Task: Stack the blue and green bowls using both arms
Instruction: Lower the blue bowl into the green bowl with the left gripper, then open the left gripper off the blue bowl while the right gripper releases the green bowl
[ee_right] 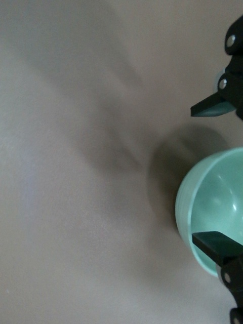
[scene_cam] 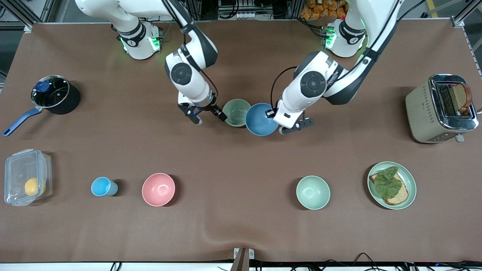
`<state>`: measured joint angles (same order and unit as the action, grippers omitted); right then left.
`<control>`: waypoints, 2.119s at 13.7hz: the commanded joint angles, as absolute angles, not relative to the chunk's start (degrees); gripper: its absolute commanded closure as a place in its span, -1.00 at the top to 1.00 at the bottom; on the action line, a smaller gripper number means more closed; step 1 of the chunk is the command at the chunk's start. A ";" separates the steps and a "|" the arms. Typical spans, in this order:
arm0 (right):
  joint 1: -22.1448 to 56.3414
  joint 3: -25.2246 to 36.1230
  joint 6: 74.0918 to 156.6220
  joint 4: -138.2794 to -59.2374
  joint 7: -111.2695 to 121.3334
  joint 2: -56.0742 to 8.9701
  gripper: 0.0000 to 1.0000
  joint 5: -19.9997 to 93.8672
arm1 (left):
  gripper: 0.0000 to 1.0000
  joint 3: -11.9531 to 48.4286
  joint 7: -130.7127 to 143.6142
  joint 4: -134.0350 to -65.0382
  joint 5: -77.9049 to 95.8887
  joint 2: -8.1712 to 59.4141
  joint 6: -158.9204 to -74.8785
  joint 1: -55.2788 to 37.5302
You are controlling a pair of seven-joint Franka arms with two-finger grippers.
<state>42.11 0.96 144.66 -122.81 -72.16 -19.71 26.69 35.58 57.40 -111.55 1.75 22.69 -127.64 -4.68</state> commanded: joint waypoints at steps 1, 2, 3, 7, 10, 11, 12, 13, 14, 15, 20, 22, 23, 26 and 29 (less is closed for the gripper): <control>41.05 0.70 143.88 -122.43 -72.16 -19.95 1.00 39.07 | -1.00 35.51 59.41 -112.06 2.99 23.20 -129.81 -6.76; 40.09 0.53 143.79 -122.34 -71.98 -20.56 1.00 41.20 | -1.00 35.51 59.50 -111.97 2.99 23.99 -129.90 -7.90; 39.90 0.53 143.88 -122.34 -71.98 -21.52 1.00 42.87 | -1.00 35.51 59.76 -111.89 2.90 25.04 -130.42 -9.48; 36.58 0.35 143.70 -122.43 -71.81 -24.42 1.00 46.82 | -1.00 35.16 63.02 -111.62 2.20 27.94 -134.38 -13.44; 35.86 0.44 143.61 -122.43 -66.20 -25.05 1.00 56.84 | -1.00 34.98 63.54 -111.18 2.02 29.00 -135.70 -14.33; 35.69 0.44 143.61 -122.34 -64.53 -25.83 1.00 58.95 | -1.00 34.98 63.63 -111.18 1.41 29.61 -136.40 -14.41; 35.60 0.44 143.61 -122.34 -63.64 -26.10 1.00 60.80 | -1.00 34.98 64.15 -111.18 1.23 29.97 -137.10 -14.41; 35.77 0.44 143.70 -122.34 -63.55 -26.10 1.00 62.56 | -1.00 34.98 64.60 -111.18 0.19 30.75 -137.63 -14.50; 36.29 0.44 144.14 -122.34 -63.46 -26.45 1.00 63.10 | -1.00 34.98 65.38 -111.09 -1.04 31.37 -137.90 -14.59; 36.47 0.44 144.31 -122.34 -63.46 -26.98 1.00 63.11 | -1.00 34.98 66.35 -111.09 -2.53 32.33 -138.60 -15.02; 36.83 0.44 144.32 -121.73 -63.46 -27.07 1.00 64.78 | -1.00 34.98 68.73 -110.57 -5.10 34.10 -140.01 -15.64; 36.83 0.44 144.32 -121.73 -63.46 -27.07 1.00 64.86 | -1.00 34.98 68.82 -109.52 -5.10 34.89 -140.01 -15.99; 36.83 0.44 144.32 -121.73 -63.46 -27.07 1.00 64.78 | -1.00 34.98 68.91 -109.42 -5.10 35.07 -140.01 -16.00; 36.91 0.44 144.32 -121.73 -63.46 -27.07 1.00 64.78 | 0.43 34.89 70.40 -108.11 -5.10 35.42 -140.01 -15.91; 36.91 0.44 144.40 -121.64 -63.46 -27.07 1.00 64.78 | 1.00 34.80 70.58 -106.96 -5.36 34.99 -139.48 -15.83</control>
